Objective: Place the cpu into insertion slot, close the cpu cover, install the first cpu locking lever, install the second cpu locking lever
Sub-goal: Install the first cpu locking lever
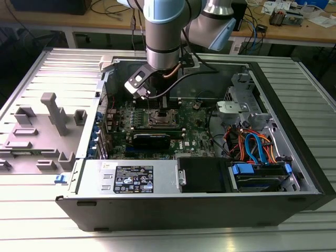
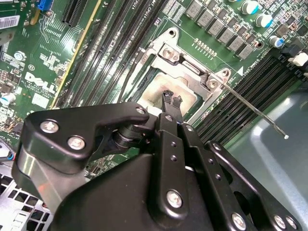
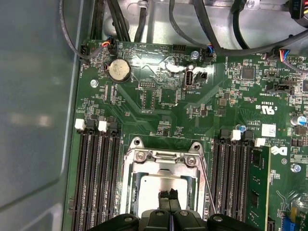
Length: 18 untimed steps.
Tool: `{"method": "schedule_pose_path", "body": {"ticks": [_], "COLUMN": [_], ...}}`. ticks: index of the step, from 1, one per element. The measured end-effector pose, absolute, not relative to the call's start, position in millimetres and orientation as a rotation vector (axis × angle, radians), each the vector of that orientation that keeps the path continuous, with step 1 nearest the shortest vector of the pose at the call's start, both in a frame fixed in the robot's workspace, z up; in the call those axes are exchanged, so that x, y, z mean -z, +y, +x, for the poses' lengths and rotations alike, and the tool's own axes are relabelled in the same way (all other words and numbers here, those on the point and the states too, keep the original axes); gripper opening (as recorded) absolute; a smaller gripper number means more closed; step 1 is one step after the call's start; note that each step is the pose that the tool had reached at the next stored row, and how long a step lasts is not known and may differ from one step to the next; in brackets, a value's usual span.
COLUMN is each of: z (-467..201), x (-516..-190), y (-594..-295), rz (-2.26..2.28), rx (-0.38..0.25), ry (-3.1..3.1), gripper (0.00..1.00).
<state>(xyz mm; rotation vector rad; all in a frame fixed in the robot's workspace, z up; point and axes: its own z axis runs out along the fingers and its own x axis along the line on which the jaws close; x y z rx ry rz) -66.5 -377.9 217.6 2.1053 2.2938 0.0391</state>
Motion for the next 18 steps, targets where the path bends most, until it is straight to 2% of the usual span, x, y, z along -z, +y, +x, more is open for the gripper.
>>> {"method": "schedule_pose_path", "body": {"ticks": [18], "z": [-66.0], "x": [-225.5], "y": [-377.7], "rz": [2.034], "rx": [-0.04], "ry": [2.358], "gripper": [0.11]}}
